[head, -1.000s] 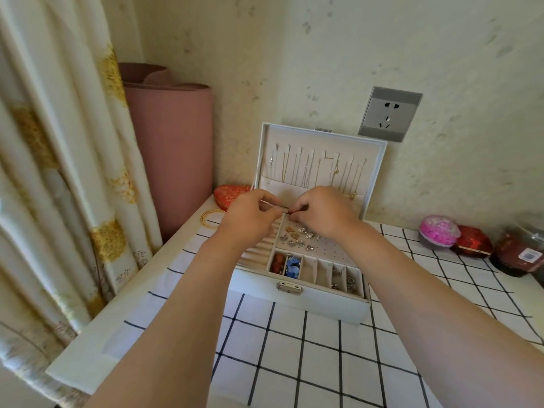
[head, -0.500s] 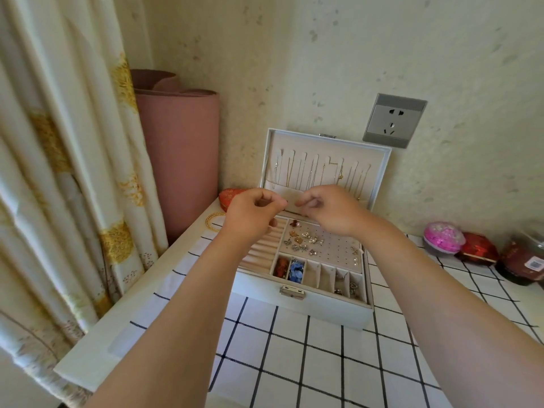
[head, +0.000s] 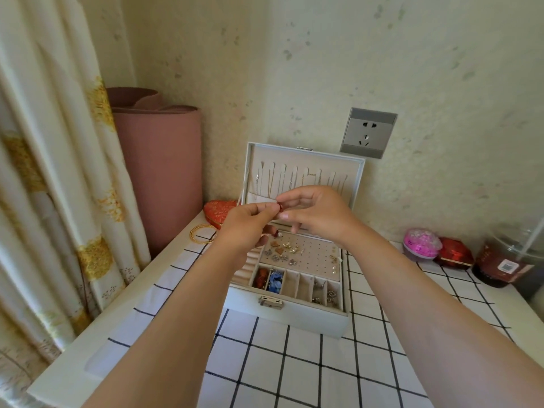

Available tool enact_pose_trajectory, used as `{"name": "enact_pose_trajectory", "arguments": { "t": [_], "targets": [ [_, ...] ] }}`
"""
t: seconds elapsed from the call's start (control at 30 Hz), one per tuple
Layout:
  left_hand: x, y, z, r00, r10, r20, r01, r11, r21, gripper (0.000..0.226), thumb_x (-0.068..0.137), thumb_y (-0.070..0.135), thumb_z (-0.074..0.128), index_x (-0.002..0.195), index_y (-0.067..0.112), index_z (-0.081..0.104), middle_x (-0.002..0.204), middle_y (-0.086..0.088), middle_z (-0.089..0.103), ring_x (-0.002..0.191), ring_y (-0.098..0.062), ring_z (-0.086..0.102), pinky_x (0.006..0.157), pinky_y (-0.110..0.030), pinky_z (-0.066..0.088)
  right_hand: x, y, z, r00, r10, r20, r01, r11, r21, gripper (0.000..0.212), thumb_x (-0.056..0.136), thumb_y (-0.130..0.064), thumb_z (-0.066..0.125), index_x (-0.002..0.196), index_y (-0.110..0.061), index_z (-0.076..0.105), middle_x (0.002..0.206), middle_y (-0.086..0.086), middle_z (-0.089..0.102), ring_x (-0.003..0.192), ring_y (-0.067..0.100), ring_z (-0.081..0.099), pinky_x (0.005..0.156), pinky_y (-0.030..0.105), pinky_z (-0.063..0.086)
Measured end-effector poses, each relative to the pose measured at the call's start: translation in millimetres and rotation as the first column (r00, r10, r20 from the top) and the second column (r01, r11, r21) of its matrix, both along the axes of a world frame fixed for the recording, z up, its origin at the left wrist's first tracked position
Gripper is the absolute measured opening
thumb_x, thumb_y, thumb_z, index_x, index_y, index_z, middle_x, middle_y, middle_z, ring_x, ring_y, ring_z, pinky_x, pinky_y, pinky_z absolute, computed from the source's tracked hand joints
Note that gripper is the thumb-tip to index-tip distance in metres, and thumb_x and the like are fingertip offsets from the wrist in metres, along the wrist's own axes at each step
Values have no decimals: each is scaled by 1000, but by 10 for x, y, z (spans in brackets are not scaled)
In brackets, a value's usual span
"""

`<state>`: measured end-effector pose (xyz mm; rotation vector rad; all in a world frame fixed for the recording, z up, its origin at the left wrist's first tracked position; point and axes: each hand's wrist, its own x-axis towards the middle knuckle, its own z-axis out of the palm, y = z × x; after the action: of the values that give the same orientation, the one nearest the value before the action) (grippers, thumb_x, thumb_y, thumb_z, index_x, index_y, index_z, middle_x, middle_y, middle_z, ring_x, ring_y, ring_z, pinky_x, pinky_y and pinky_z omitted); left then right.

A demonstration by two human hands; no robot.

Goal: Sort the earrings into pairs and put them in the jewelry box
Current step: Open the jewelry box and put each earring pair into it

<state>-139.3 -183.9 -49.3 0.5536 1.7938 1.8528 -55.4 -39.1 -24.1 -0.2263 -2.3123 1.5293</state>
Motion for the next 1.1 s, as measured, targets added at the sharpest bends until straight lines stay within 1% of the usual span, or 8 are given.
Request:
{"name": "enact_pose_trajectory", "arguments": {
  "t": [0.3, 0.43, 0.5, 0.57, 0.73, 0.9, 1.0, 1.1],
  "targets": [
    [36, 92, 12, 998, 9, -61, -12, 999, -48, 18, 96, 30, 61, 101, 17, 72, 97, 1, 74, 66, -7, 62, 59, -20, 52, 30, 130, -27, 998, -60, -32, 64, 989, 133, 17, 83, -15, 81, 99, -19, 80, 86, -4, 78, 53, 17, 55, 53, 23, 49],
    [-75, 96, -94, 889, 75, -452, -164, 973, -161, 12, 97, 23, 59, 93, 22, 70, 92, 7, 70, 79, -7, 60, 72, -26, 50, 9, 234, -148, 990, -137, -44, 143, 946, 291, 10, 85, -24, 79, 92, -30, 79, 88, -15, 75, 75, -4, 66, 76, 25, 54],
    [-132, 66, -175, 774, -6, -634, -214, 939, -270, 16, 97, 19, 57, 104, 27, 70, 105, 11, 66, 95, -6, 58, 83, -25, 47, 15, 246, -230, 988, -153, 31, 126, 900, 417, 9, 85, -25, 78, 94, -28, 79, 90, -18, 73, 86, -4, 66, 85, 25, 53],
    [-193, 52, -274, 698, -134, -704, -197, 908, -369, 23, 97, 19, 57, 114, 29, 68, 120, 8, 61, 114, -11, 52, 96, -29, 44, 6, 226, -299, 983, -154, 98, 84, 858, 508, 10, 84, -24, 79, 94, -25, 79, 89, -17, 72, 84, -4, 65, 83, 23, 53],
    [-203, 41, -365, 597, -364, -715, -154, 823, -546, 36, 99, 22, 52, 131, 36, 60, 130, 11, 55, 125, -13, 37, 106, -35, 36, -64, 161, -400, 976, -187, 116, 62, 741, 668, 6, 82, -32, 81, 88, -31, 80, 78, -19, 69, 76, -3, 63, 70, 19, 48],
    [-212, 47, -357, 620, -382, -685, -136, 807, -574, 42, 98, 21, 51, 130, 47, 57, 128, 10, 54, 122, -15, 40, 105, -37, 39, -108, 155, -401, 979, -166, 119, 35, 709, 704, 7, 84, -29, 79, 91, -31, 80, 81, -18, 71, 77, 1, 64, 72, 20, 49],
    [-198, 47, -345, 604, -392, -693, -141, 804, -577, 43, 97, 17, 51, 131, 42, 58, 128, 9, 55, 124, -16, 39, 104, -37, 39, -104, 182, -374, 974, -126, 186, -43, 708, 705, 9, 86, -26, 77, 93, -29, 81, 80, -18, 70, 76, 0, 64, 76, 22, 51],
    [-190, 48, -334, 593, -386, -707, -155, 807, -570, 42, 97, 16, 52, 132, 37, 59, 128, 7, 56, 123, -17, 39, 100, -34, 37, -91, 190, -401, 979, -167, 121, 33, 706, 708, 6, 84, -25, 78, 90, -27, 81, 80, -15, 72, 75, 3, 65, 75, 23, 51]
  ]
}}
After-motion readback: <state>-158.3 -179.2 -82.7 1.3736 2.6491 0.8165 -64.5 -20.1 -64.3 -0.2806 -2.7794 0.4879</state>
